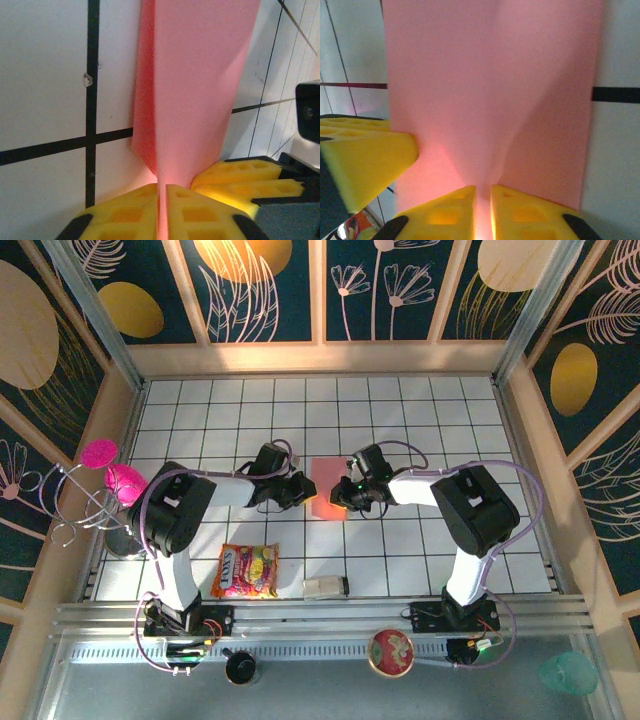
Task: Fold a paper plane with a square sheet of paper (pick it up from the middle)
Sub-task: Third fold the triangle at the center of the table.
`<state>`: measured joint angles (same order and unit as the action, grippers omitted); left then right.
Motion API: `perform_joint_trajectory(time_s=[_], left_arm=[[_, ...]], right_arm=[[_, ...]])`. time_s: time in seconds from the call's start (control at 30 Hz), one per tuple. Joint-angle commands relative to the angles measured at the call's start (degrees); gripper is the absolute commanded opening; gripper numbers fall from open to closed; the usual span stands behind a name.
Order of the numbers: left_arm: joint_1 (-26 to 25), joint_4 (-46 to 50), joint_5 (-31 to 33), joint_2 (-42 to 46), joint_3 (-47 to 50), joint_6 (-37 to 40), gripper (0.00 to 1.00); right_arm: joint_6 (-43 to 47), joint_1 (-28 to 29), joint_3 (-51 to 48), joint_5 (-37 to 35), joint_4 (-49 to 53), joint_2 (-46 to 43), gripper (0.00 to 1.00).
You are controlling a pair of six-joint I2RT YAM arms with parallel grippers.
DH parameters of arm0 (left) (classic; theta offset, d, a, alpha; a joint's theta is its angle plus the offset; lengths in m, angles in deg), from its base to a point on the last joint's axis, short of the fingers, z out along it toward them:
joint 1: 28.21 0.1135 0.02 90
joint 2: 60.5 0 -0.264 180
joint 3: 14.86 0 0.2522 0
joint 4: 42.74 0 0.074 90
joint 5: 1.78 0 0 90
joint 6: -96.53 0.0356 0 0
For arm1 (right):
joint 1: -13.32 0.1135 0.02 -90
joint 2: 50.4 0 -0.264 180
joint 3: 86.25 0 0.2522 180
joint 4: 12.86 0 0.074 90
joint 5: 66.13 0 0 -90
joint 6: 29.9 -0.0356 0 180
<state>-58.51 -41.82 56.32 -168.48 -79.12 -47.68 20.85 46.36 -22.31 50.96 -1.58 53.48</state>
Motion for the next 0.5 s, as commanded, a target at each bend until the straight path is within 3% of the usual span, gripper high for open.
perform_joint_trajectory(time_s=[0.0, 0.23, 0.33, 0.47], left_arm=[[0.6, 1.1, -1.4, -0.5, -1.1, 1.2, 0.06], [0.9, -1.4, -0.7, 2.3, 0.3, -3.1, 0.0], [1.0, -2.2, -0.3, 3.7, 0.9, -5.2, 0.0], [1.0, -2.7, -0.7, 4.5, 1.0, -7.3, 0.0]], right_arm=[[3.6, -0.7, -0.5, -3.7, 0.7, -1.4, 0.23], [16.3, -0.5, 0.1, -11.9, -3.3, -10.3, 0.47], [21.0, 0.6, -1.3, -14.4, -7.0, -13.2, 0.53], [27.5, 4.7, -3.3, -22.7, -10.0, -15.5, 0.56]])
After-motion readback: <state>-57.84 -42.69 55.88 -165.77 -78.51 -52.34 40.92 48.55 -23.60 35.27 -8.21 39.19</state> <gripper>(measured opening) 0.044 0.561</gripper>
